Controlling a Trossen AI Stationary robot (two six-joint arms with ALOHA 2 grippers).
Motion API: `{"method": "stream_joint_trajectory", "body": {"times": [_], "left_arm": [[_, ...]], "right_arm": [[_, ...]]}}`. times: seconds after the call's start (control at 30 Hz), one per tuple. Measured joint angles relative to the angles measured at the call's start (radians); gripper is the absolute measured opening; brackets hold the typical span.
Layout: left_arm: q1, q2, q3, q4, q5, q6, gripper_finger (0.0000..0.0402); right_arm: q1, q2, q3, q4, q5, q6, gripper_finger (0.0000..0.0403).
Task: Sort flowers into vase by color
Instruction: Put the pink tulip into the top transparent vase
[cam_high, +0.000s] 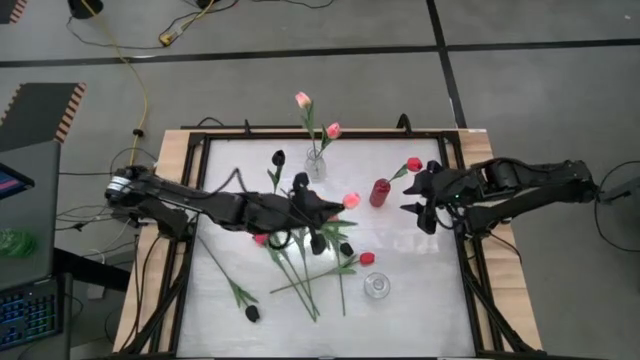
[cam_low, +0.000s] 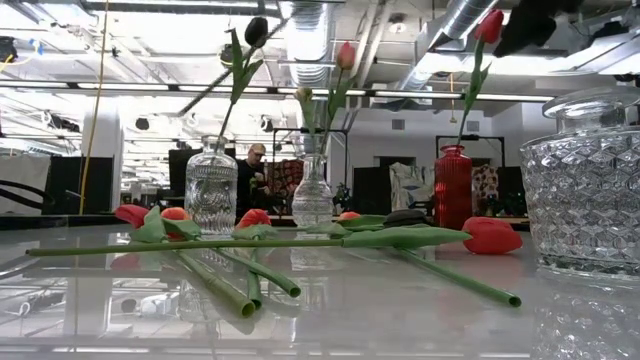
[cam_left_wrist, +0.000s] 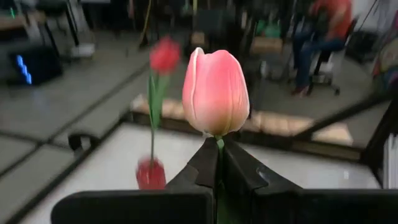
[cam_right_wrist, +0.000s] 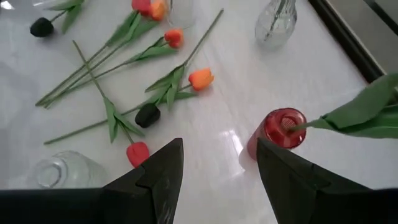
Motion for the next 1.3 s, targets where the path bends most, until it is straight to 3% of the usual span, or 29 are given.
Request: {"method": "stream_joint_trajectory", "body": {"times": [0.3, 0.6, 0.97, 1.3], "left_arm": [[0.073, -0.157, 0.0, 0.192, 0.022, 0.182, 0.0], [0.289, -0.245, 0.0, 0.401, 0.259, 0.182, 0.0], [0.618, -0.218, -0.001, 0.456, 0.525, 0.087, 0.0], [0.753, -0.052, 0.0, 0.653, 0.714, 0.017, 0.0]], "right_arm": [[0.0, 0.0, 0.026, -0.013, 0.0, -0.002, 0.023], [0.0, 0.0, 0.026, -0.012, 0.001, -0.002, 0.023], [0.0, 0.003, 0.027, -0.012, 0.002, -0.002, 0.023], [-0.005, 0.003, 0.027, -0.011, 0.004, -0.001, 0.023]]}}
